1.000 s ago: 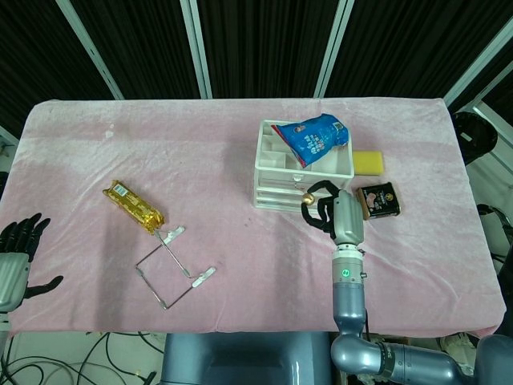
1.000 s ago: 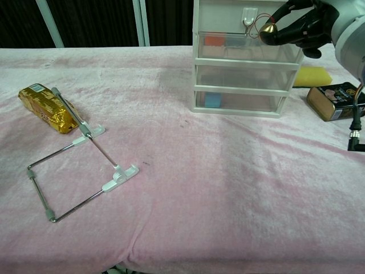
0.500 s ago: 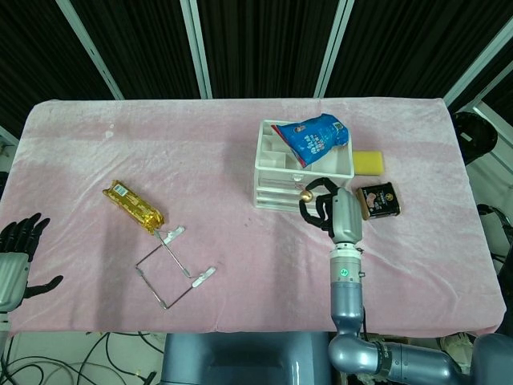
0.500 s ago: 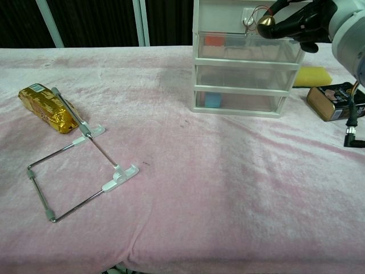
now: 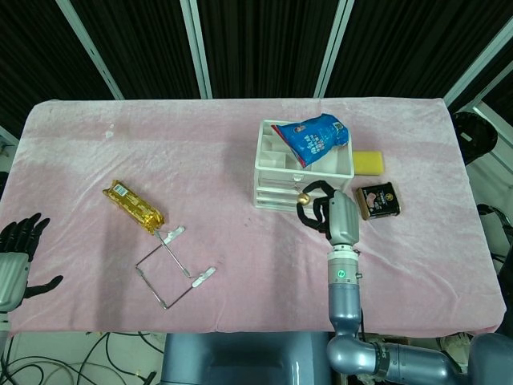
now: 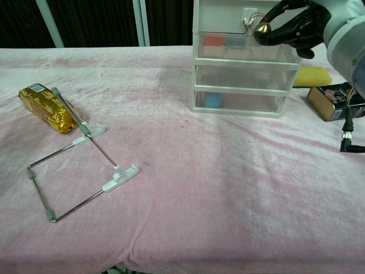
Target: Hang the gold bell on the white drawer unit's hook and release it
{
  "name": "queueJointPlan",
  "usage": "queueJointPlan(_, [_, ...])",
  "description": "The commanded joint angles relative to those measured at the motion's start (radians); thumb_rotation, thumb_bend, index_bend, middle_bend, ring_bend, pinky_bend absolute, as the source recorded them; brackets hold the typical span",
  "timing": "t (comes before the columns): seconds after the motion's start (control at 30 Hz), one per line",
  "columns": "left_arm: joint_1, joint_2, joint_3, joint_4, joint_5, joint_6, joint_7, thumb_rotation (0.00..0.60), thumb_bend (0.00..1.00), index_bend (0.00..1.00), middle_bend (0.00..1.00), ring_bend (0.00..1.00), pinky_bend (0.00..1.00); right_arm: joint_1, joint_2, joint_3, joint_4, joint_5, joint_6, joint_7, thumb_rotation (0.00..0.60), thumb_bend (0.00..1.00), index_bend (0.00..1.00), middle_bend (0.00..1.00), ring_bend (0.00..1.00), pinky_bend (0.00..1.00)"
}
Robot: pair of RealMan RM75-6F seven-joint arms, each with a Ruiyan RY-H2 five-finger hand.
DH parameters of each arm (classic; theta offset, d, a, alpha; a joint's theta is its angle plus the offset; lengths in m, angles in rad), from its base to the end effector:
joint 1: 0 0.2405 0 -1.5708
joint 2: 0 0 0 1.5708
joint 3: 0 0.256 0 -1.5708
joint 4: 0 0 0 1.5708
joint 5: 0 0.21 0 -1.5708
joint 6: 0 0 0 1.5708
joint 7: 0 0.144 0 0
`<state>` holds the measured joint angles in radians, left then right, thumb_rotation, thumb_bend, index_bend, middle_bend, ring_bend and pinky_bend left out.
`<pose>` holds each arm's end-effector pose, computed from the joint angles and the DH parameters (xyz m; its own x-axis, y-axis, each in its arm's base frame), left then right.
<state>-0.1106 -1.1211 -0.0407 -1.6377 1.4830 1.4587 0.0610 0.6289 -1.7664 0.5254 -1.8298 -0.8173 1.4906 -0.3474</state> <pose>-0.3053 0.1865 0.1521 0.4253 0.0293 0.9046 0.9051 -0.0196 -0.4248 -0.0852 -0.3224 0.0318 -0.3280 0.0466 0.9435 -0.9408 0.0741 -0.3307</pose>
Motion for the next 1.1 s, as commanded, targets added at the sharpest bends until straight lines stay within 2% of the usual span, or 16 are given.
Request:
queueJointPlan(0.03, [0.0, 0.0, 0.0, 0.0, 0.001, 0.0, 0.0, 0.6, 0.0, 0.0, 0.0, 0.0, 0.0, 0.0, -0.003, -0.003, 0.003, 0.0, -0.001, 0.001, 0.6, 0.35, 0.54, 0.92, 1.0, 0.92])
queueJointPlan(0.3, [0.001, 0.0, 0.001, 0.0, 0.001, 0.001, -0.001, 0.6, 0.0, 0.0, 0.0, 0.0, 0.0, 0.003, -0.01, -0.007, 0.003, -0.007, -0.002, 0.001, 0.6, 0.35, 0.54, 0.92, 1.0, 0.92])
queueJointPlan(1.1, [-0.001, 0.001, 0.0, 0.0, -0.001, -0.002, -0.001, 0.6, 0.0, 0.0, 0.0, 0.0, 0.0, -0.032, -0.026, -0.086, 0.044, 0.029, -0.032, -0.02, 0.6, 0.34, 0.53, 0.9, 0.99, 0.91])
